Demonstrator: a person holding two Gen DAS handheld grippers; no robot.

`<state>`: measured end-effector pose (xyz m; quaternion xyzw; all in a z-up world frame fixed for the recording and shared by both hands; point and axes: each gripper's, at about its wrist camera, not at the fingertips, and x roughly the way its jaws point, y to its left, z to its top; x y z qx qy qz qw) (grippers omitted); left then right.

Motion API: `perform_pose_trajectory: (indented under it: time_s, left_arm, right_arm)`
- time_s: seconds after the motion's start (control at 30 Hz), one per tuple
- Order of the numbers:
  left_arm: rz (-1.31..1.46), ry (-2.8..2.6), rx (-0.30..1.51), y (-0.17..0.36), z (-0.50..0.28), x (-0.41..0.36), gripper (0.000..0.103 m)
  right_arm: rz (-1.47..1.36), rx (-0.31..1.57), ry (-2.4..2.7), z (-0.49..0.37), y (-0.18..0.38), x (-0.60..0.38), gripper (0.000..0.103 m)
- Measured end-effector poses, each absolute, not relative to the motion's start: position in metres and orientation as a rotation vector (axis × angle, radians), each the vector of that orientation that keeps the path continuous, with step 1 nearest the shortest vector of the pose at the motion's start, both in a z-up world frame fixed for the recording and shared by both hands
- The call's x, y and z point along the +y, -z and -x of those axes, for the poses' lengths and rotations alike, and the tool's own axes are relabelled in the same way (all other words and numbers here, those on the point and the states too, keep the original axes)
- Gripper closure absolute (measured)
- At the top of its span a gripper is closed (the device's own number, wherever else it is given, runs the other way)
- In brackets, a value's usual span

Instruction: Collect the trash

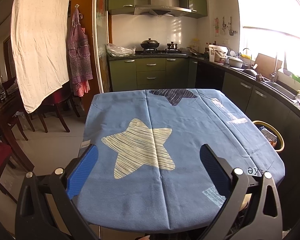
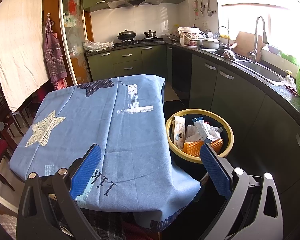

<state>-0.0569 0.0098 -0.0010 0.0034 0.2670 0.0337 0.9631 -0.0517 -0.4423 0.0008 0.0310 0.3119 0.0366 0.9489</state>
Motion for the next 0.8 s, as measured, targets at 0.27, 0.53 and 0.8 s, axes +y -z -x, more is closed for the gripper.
perform_pose_trajectory:
  time_s: [0.27,0.53,0.8]
  left_arm:
    - [-0.015,-0.055,0.550,0.0023,0.0551,0.0076,0.006]
    - [-0.018,-0.051,0.550,0.0026,0.0542,0.0065,0.006]
    - [-0.022,-0.031,0.559,0.0026,0.0516,0.0035,0.006]
  right_arm:
    - [-0.063,0.638,-0.075,0.0519,0.0000,-0.4417,0.005]
    - [-0.063,0.640,-0.075,0.0507,0.0002,-0.4412,0.005]
    - [-0.063,0.646,-0.075,0.0486,0.0015,-0.4418,0.005]
